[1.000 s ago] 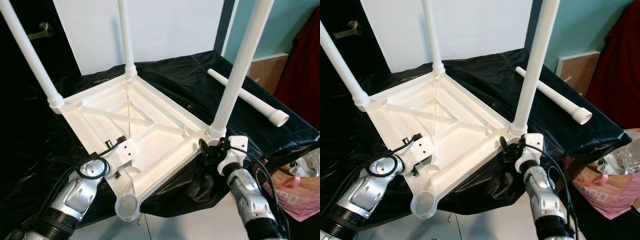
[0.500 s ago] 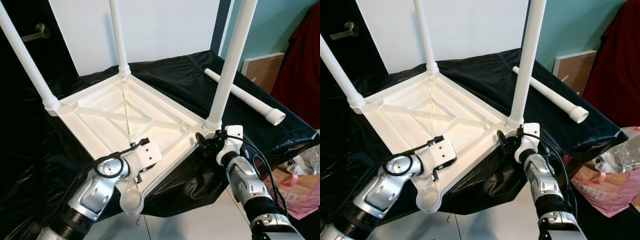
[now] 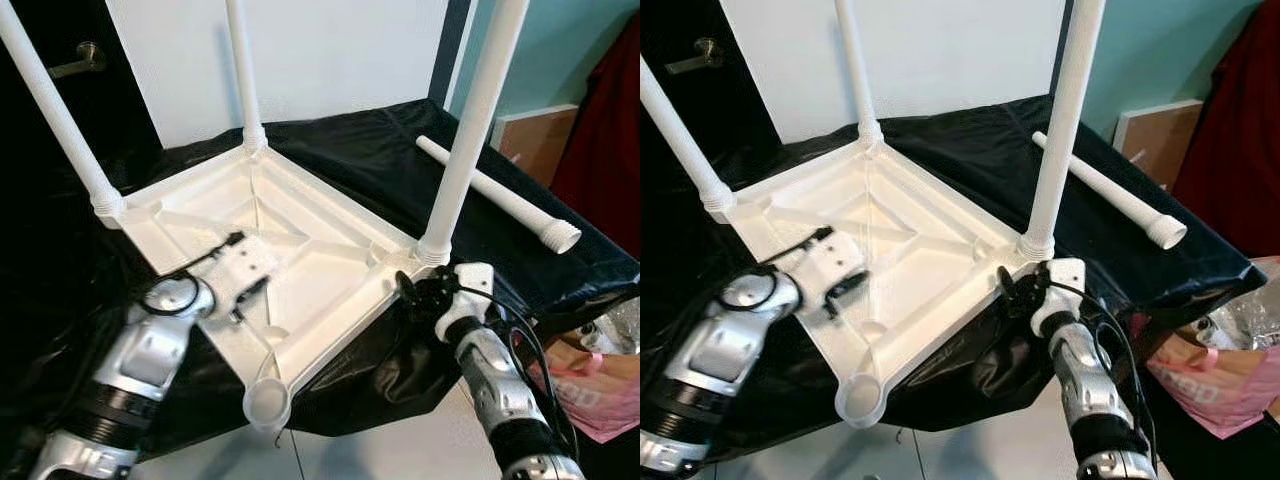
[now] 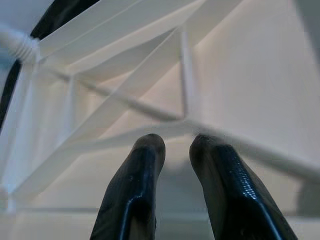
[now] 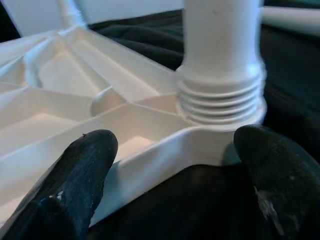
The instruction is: Building children table
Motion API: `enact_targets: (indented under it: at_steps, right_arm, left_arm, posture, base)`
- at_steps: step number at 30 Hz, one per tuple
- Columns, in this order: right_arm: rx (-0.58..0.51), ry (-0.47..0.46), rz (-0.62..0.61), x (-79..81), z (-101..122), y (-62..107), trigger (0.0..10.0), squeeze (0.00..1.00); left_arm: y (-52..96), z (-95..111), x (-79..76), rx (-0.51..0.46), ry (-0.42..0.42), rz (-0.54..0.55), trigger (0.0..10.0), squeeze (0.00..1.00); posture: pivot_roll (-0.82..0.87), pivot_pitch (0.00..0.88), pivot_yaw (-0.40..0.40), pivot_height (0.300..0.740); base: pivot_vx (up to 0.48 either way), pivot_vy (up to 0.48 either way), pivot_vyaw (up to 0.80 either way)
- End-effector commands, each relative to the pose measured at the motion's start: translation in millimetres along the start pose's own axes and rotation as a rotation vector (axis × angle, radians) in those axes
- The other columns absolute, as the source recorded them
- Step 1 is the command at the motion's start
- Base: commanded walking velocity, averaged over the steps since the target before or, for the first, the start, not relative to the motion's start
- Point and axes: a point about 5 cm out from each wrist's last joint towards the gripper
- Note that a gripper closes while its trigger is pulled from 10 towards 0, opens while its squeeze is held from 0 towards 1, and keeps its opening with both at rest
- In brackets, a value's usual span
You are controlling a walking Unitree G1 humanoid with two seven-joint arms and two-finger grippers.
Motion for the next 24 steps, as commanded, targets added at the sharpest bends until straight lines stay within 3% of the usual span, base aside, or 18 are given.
enact_targets:
  at_steps: [1,3,9,13,15,24]
  right_arm:
    - [-0.021,0.003,-0.028,-1.3,0.3,3.7,10.0,0.0]
    - [-0.036,0.003,-0.066,-3.1,-0.5,9.3,10.0,0.0]
    - [-0.034,0.01,-0.083,-1.3,-3.7,14.0,10.0,0.0]
    - [-0.017,0.002,-0.09,2.8,-7.0,15.0,10.0,0.0]
    - [0.009,0.008,-0.079,6.3,-9.2,12.2,10.0,0.0]
    - [0.039,0.001,-0.075,7.8,-9.2,4.6,10.0,0.0]
  left_arm:
    - [0.9,-14.1,0.7,0.087,-0.007,0.087,10.0,0.0]
    - [4.2,-24.3,0.2,0.134,-0.033,0.08,10.0,0.0]
    - [10.9,-28.6,-1.9,0.125,-0.018,0.042,10.0,0.0]
    - [20.0,-28.6,-13.9,0.088,-0.024,-0.073,10.0,0.0]
    - [29.0,-24.9,-30.0,0.042,-0.048,-0.201,10.0,0.0]
    - [34.2,-20.0,-51.8,0.01,-0.065,-0.34,10.0,0.0]
  posture:
    - [-0.05,0.005,0.005,0.74]
    - [-0.05,0.004,0.004,0.74]
    - [-0.05,0.003,0.002,0.74]
    - [-0.04,0.0,-0.002,0.74]
    - [-0.04,0.001,-0.006,0.74]
    - [-0.03,0.0,-0.012,0.74]
  base:
    - [0.0,0.0,0.0]
    - [0.0,0.0,0.0]
    - [0.0,0.0,0.0]
    - [0.0,0.0,0.0]
    - [0.0,0.0,0.0]
    - [0.0,0.0,0.0]
Point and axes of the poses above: a point about 5 cm out from each wrist's last joint towards the gripper, its own y axis pointing back from the gripper into the wrist, its own z axis along the axis of the wrist's last joint, x = y × z, and after that the axes turned 15 degrees about -y, right-handed
